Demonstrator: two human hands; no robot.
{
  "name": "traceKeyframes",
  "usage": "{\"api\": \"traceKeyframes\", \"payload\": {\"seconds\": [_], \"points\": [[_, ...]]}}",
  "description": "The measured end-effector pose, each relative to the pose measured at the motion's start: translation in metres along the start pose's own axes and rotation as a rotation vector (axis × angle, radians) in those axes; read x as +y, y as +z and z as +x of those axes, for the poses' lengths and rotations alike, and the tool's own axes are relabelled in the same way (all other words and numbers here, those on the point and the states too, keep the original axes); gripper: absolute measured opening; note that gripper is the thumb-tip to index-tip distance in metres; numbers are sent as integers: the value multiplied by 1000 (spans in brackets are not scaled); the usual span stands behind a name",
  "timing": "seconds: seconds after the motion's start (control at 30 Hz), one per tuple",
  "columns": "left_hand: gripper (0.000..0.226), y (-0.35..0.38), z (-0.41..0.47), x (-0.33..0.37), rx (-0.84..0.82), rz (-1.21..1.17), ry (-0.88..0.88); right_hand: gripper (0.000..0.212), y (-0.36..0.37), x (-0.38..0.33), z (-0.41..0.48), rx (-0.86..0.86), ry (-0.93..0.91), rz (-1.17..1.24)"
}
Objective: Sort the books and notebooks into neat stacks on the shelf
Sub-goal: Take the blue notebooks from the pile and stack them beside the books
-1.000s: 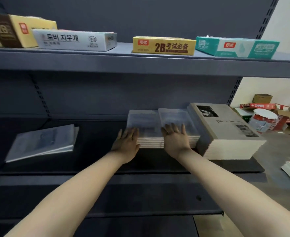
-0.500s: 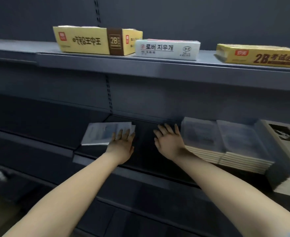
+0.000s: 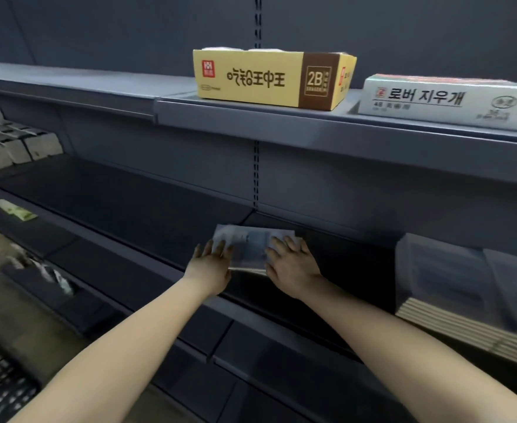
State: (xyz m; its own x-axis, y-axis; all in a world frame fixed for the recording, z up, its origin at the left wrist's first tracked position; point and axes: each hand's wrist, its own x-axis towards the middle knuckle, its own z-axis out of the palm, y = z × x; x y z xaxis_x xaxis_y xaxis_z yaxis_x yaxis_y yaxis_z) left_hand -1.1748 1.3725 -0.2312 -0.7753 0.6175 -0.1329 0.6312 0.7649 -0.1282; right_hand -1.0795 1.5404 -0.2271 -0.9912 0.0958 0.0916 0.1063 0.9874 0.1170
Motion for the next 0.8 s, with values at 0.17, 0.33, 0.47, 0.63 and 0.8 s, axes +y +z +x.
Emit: {"api": "traceKeyframes", "payload": {"seconds": [0.17,0.33,0.47,0.63,0.8], "points": [[62,16,3,-19,42,-99,14,55,20,-29,26,-72,-49,97],[57,15,12,-24,93,-291,36,61,33,-54,46,-65,-40,86],[43,14,18,-28,104,-217,98,51,33,-64,61,59,-58,22],[31,15,25,-32,112,-180,93,41,28,-71,70,99,-150,-85],[38,5,22,-35,165,-135,86,34,15,-72,63,-55,-211,-252]]}}
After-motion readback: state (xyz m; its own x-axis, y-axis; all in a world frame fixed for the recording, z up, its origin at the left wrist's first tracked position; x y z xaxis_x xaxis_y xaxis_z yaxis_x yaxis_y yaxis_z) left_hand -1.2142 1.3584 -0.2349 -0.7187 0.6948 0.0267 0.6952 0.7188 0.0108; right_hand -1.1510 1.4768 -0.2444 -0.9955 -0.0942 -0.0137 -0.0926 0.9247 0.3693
